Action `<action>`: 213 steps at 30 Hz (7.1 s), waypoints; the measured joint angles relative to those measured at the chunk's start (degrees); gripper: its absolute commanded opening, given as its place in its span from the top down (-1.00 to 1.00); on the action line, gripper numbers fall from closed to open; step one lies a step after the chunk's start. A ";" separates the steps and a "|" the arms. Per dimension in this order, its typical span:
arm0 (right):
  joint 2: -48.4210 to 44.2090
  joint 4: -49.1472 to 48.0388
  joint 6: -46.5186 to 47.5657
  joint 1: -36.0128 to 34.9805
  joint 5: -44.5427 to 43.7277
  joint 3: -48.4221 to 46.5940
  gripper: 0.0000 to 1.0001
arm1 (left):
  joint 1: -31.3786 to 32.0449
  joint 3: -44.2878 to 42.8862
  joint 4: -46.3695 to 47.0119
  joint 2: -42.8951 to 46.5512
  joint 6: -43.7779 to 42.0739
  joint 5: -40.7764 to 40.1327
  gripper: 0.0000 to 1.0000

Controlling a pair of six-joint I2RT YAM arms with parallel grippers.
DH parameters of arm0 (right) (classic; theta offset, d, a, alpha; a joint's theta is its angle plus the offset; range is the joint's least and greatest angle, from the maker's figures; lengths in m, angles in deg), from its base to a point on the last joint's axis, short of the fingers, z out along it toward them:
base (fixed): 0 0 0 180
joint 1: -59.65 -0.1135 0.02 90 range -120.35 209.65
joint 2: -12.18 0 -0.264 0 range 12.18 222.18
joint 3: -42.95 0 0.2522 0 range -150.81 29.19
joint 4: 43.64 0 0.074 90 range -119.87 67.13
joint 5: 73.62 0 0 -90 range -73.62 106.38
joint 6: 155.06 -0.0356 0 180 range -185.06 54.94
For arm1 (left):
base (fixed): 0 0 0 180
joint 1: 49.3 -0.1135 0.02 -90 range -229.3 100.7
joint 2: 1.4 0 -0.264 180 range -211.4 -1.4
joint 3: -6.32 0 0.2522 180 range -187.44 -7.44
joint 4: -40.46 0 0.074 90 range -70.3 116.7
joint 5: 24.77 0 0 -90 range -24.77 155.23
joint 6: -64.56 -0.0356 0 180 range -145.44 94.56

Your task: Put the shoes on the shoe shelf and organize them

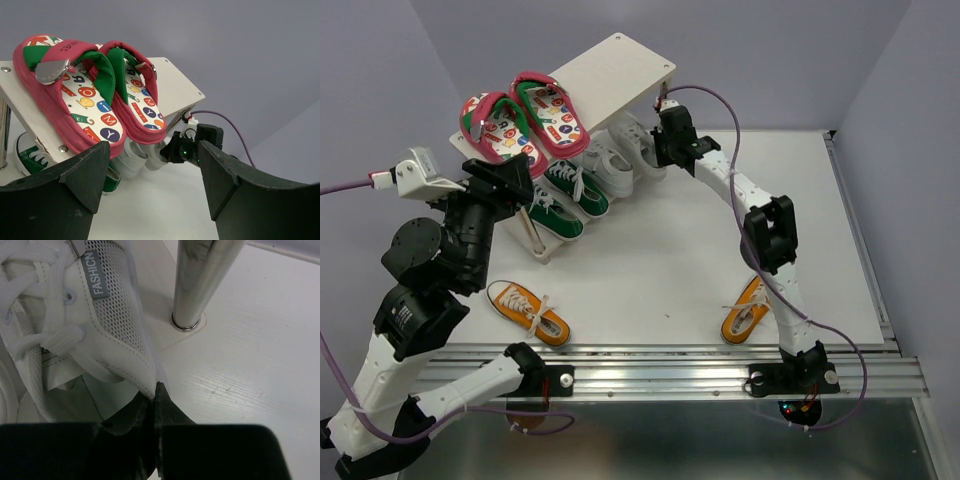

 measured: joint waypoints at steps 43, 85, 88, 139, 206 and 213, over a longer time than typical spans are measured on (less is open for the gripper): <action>-33.99 -15.74 -13.77 -0.66 9.51 40.92 -1.00 | 0.00 0.24 -1.46 -2.60 2.10 0.44 -0.63; -82.68 22.03 -50.47 -0.92 5.99 93.37 -0.04 | 0.00 0.24 0.44 -7.87 -0.68 0.20 -0.64; -82.68 21.11 -50.29 -0.92 6.47 94.07 -0.04 | 0.00 0.24 0.46 -7.87 -0.68 0.22 -0.64; -61.79 5.27 -31.76 -30.64 -8.44 73.90 -0.40 | 0.00 0.28 0.42 -8.63 -0.66 -0.59 -0.64; -16.33 5.31 -2.51 -10.56 -5.31 -13.25 0.98 | 0.00 -2.36 -2.32 -4.00 -4.22 -5.81 -0.64; -14.93 2.60 -4.07 -10.54 -4.57 -13.25 0.99 | 0.00 -2.34 -2.75 -3.93 -3.67 -5.81 -0.64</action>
